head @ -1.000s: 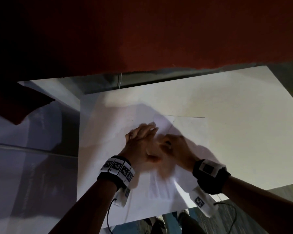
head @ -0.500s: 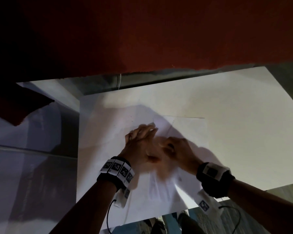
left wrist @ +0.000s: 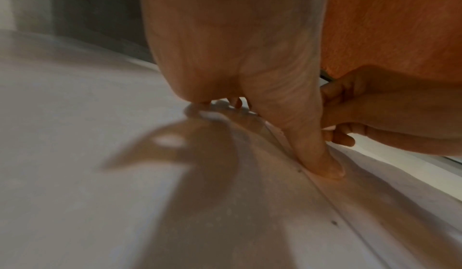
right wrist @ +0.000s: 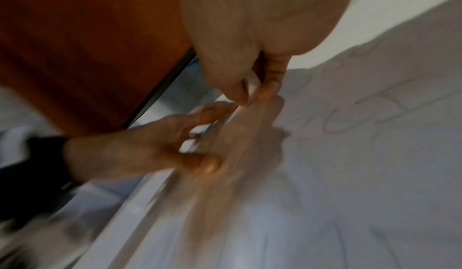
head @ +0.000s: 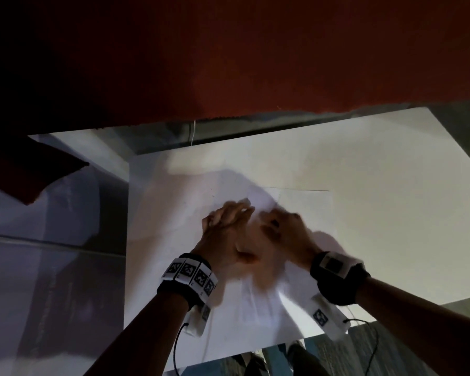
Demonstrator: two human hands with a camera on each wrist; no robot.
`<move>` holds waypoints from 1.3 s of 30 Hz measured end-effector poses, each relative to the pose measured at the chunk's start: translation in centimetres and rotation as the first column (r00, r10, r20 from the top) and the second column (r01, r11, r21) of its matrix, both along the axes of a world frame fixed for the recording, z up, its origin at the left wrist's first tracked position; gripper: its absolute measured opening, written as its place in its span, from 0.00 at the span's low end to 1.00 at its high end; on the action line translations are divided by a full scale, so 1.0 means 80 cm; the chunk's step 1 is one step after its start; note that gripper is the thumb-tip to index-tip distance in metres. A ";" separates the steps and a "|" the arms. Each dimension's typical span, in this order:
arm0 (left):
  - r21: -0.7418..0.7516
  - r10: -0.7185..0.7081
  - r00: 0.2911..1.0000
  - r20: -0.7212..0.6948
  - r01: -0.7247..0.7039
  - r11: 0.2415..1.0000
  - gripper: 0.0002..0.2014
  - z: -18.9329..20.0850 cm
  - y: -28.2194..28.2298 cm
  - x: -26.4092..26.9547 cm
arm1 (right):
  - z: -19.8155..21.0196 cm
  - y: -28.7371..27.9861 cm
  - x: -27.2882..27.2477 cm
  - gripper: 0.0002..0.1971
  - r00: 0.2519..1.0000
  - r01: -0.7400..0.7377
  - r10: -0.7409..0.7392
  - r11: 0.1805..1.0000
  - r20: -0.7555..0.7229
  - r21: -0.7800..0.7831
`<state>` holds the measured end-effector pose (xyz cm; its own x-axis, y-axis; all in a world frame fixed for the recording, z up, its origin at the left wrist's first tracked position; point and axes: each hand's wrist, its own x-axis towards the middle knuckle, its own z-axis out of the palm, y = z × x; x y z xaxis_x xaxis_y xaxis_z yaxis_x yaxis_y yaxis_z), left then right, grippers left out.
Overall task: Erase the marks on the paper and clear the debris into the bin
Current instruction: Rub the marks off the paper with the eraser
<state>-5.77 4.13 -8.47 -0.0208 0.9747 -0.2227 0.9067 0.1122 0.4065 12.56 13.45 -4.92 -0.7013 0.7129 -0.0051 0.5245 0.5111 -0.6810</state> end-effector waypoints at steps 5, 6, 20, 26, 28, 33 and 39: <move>-0.023 0.006 1.000 0.004 -0.006 1.000 0.61 0.005 0.000 0.002 | -0.002 0.014 0.001 0.06 0.998 0.055 -0.056 0.997 0.015 0.047; -0.026 0.006 1.000 -0.001 -0.006 1.000 0.61 0.005 -0.001 0.002 | -0.003 0.014 -0.001 0.05 0.997 0.069 -0.070 0.996 0.011 0.053; -0.007 0.013 1.000 0.023 -0.013 1.000 0.61 0.006 0.000 0.003 | -0.008 0.010 -0.008 0.04 0.993 0.115 -0.114 0.993 -0.022 0.012; -0.017 0.020 0.999 0.042 -0.020 1.000 0.61 0.008 0.001 0.003 | -0.007 0.012 -0.008 0.04 0.994 0.113 -0.113 0.994 0.007 -0.002; -0.018 0.017 1.000 0.026 -0.016 1.000 0.61 0.008 0.001 0.003 | -0.008 0.008 -0.009 0.04 0.994 0.105 -0.105 0.994 -0.005 -0.014; -0.020 0.026 0.999 0.046 -0.025 0.999 0.61 0.008 -0.001 0.003 | -0.010 0.016 -0.006 0.06 0.992 0.114 -0.112 0.993 0.059 -0.017; -0.022 0.017 0.999 0.038 -0.016 1.000 0.60 0.010 0.001 0.003 | -0.002 0.014 -0.009 0.06 0.996 0.088 -0.086 0.994 0.037 -0.069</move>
